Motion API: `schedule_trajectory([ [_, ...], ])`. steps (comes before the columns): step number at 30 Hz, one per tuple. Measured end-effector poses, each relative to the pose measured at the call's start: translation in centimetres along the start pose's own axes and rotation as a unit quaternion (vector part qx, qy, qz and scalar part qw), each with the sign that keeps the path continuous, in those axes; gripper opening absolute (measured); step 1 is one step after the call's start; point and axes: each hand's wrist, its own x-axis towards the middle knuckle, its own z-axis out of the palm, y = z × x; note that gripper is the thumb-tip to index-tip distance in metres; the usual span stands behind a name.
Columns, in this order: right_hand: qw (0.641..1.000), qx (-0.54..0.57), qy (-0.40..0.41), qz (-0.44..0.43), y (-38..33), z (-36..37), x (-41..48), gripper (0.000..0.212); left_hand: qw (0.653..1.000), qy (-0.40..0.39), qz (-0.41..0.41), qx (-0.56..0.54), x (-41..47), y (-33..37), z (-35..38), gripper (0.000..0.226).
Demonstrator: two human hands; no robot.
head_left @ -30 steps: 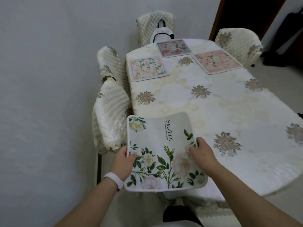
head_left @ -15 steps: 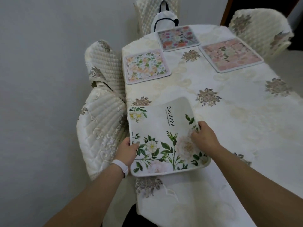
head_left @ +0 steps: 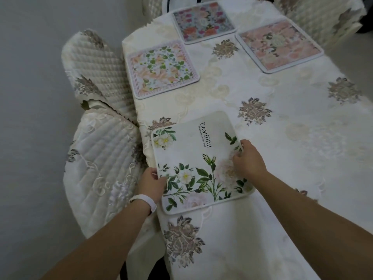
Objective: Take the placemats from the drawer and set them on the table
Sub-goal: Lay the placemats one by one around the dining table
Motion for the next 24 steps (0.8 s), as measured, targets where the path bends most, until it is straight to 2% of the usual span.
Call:
schedule_trajectory([
  [2,0.992,-0.090,0.052,-0.066,0.3,0.8,-0.1,0.052,0.992,0.036,0.053,0.109,0.7,-0.5,-0.2,0.044],
  [4,0.967,-0.178,0.072,-0.168,0.5,2.3,-0.4,0.059,0.958,0.050,0.168,0.228,1.1,-0.7,0.4,0.055],
  [6,0.944,-0.233,0.008,-0.232,0.0,4.1,-0.7,0.061,0.918,0.011,0.280,0.281,1.3,-0.1,1.8,0.056],
  [8,0.920,-0.271,-0.061,-0.278,-0.6,6.3,-0.5,0.061,0.880,-0.025,0.347,0.323,2.6,0.5,3.7,0.059],
  [11,0.900,-0.291,-0.096,-0.310,-2.4,8.7,1.1,0.061,0.834,-0.056,0.372,0.404,5.7,2.7,5.8,0.070],
  [13,0.906,-0.281,-0.089,-0.305,-4.1,9.3,2.8,0.061,0.816,-0.057,0.376,0.435,8.1,4.2,6.4,0.063],
  [16,0.911,-0.279,-0.075,-0.295,-6.4,9.4,5.7,0.061,0.813,-0.041,0.369,0.448,11.1,6.1,6.1,0.057],
  [24,0.885,-0.311,-0.076,-0.339,-7.7,8.9,10.1,0.067,0.795,-0.020,0.376,0.475,14.6,6.9,5.2,0.062],
])
